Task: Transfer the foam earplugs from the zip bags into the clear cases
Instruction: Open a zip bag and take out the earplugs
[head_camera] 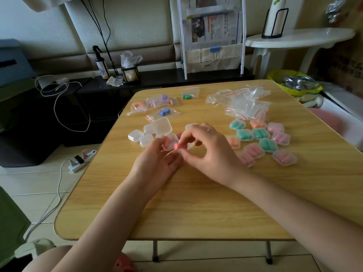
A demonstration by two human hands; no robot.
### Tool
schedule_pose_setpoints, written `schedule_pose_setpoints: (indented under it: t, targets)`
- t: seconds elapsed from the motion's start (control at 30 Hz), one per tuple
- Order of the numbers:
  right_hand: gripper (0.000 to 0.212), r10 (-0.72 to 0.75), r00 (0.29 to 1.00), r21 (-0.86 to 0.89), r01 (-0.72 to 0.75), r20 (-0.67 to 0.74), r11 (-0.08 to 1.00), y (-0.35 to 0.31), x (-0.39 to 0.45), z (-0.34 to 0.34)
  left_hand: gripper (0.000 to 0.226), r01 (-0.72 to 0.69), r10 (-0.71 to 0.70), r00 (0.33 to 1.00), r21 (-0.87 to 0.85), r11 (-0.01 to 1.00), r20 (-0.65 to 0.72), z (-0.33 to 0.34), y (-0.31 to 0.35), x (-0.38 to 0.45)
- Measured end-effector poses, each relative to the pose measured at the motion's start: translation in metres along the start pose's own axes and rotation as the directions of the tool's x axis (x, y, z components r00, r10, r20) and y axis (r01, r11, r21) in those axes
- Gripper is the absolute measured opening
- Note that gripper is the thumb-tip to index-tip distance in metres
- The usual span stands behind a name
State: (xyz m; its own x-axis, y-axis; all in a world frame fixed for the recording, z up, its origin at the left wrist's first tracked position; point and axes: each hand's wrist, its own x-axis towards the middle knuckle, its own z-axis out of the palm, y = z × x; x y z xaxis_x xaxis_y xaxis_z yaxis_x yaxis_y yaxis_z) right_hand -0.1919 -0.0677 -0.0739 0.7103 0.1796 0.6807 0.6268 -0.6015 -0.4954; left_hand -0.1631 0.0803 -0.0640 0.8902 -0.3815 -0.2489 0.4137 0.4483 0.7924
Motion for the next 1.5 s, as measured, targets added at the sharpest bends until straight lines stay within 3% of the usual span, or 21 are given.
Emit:
schedule_pose_setpoints:
  t: [0.13, 0.4, 0.57, 0.73, 1.17, 1.27, 1.37, 1.5]
  targets:
    - [0.024, 0.152, 0.986, 0.212, -0.135, -0.067, 0.968, -0.003, 0.002, -0.004, 0.017, -0.029, 0.029, 0.999, 0.000, 1.000, -0.025, 0.001, -0.001, 0.001]
    - [0.008, 0.290, 0.951, 0.352, -0.237, -0.107, 0.905, -0.002, 0.003, -0.007, 0.019, -0.083, 0.085, 0.996, 0.164, 0.983, -0.003, 0.006, -0.003, -0.007]
    - [0.015, 0.274, 0.956, 0.348, -0.222, -0.107, 0.911, -0.002, 0.004, -0.006, 0.021, -0.080, 0.079, 0.997, 0.195, 0.977, 0.012, 0.010, -0.002, -0.010]
    - [0.004, 0.258, 0.963, 0.327, -0.220, -0.077, 0.919, -0.002, 0.004, -0.007, 0.021, -0.085, 0.083, 0.996, 0.199, 0.976, 0.017, 0.009, -0.001, -0.012]
    - [0.009, 0.246, 0.969, 0.086, -0.247, 0.016, 0.965, 0.007, 0.003, -0.008, 0.013, -0.119, 0.131, 0.991, 0.338, 0.934, -0.013, 0.008, -0.002, -0.012]
    - [0.025, 0.320, 0.947, 0.188, -0.315, 0.004, 0.930, 0.006, 0.004, -0.011, 0.022, -0.121, 0.132, 0.991, 0.349, 0.929, -0.006, 0.007, -0.002, -0.012]
    - [0.032, 0.406, 0.909, 0.374, -0.410, 0.094, 0.832, 0.004, 0.006, -0.014, 0.028, -0.123, 0.127, 0.992, 0.387, 0.914, 0.014, 0.008, -0.002, -0.011]
    - [0.031, 0.382, 0.908, 0.507, -0.414, 0.172, 0.756, -0.002, 0.006, -0.017, 0.029, -0.092, 0.096, 0.995, 0.296, 0.951, 0.001, 0.010, -0.001, -0.011]
